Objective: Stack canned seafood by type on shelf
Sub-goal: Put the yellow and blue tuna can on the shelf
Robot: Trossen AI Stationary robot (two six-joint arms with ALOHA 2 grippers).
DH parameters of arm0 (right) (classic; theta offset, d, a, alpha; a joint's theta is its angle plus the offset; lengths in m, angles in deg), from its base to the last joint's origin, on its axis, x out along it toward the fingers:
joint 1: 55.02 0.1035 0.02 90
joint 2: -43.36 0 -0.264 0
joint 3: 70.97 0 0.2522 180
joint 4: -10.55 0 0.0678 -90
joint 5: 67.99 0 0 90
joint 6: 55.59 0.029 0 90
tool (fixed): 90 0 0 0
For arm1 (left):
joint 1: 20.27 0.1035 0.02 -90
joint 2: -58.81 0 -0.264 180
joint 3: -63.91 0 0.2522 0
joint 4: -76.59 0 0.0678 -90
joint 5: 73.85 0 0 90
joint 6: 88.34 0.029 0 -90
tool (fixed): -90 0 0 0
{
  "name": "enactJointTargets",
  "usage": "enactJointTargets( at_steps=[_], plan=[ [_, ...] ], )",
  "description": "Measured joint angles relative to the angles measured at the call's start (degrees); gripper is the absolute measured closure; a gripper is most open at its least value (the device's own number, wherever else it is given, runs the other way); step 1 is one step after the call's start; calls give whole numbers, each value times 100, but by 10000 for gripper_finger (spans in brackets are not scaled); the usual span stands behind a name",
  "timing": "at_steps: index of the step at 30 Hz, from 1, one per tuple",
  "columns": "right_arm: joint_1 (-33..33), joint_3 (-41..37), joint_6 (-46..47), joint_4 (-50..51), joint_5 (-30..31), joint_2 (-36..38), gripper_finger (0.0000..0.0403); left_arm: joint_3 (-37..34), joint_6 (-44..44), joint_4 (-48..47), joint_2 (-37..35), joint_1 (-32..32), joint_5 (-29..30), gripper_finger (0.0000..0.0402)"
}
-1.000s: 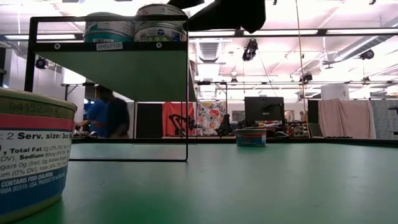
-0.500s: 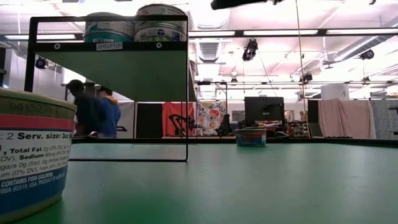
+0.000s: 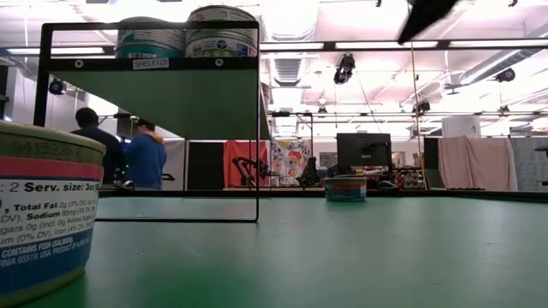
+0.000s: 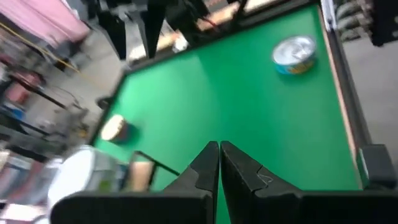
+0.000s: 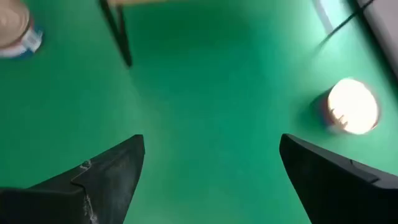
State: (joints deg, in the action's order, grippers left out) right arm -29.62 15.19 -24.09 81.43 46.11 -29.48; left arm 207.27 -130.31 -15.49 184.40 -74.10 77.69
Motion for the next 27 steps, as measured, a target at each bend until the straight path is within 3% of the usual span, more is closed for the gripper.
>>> enactJointTargets(
  at_steps=[6, 10, 17, 27],
  plan=[
    [900, -675, 712, -298, 198, 2, 39, -2, 464, 659, 222, 302, -1082, 402],
    [1529, -1059, 943, -837, 473, 11, 39, -7, 380, 943, 240, 404, -1423, 402],
    [2213, -1650, 849, -2183, 805, -42, 39, -7, -544, 996, 240, 421, -1777, 402],
    [2386, -2362, 739, -3104, 1261, -42, 39, -7, -1910, 998, 248, 401, -2509, 402]
  ],
)
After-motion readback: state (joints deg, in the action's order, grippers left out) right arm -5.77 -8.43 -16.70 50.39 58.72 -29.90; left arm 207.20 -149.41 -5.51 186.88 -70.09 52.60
